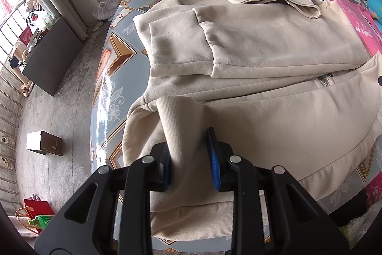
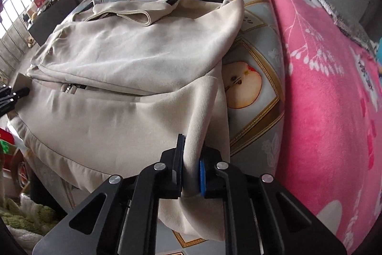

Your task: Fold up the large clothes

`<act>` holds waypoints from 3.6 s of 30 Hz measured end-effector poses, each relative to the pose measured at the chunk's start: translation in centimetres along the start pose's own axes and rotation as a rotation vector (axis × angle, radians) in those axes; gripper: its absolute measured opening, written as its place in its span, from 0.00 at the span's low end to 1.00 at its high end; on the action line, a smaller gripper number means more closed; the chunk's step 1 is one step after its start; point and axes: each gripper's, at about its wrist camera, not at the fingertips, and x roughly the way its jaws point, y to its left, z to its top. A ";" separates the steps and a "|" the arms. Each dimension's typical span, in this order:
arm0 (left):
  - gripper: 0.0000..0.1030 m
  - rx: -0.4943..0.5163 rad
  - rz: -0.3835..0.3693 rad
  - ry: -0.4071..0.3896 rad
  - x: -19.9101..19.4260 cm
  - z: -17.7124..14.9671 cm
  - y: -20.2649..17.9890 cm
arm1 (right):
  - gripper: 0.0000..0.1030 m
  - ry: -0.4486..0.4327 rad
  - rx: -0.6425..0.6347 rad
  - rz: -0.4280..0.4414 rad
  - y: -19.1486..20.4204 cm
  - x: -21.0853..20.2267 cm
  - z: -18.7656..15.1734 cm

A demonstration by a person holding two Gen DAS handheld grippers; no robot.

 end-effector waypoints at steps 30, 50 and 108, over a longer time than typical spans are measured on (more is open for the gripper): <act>0.24 -0.002 -0.011 -0.002 -0.1 -0.1 0.2 | 0.36 -0.076 0.063 -0.068 0.9 0.8 -1.1; 0.24 0.013 -0.028 -0.011 -0.1 -0.1 0.2 | 0.94 -0.408 0.271 -0.140 -3.1 -11.8 -2.1; 0.23 -0.143 -0.227 -0.100 -1.7 -0.5 2.4 | 0.04 -0.080 0.038 0.175 15.5 -0.1 4.2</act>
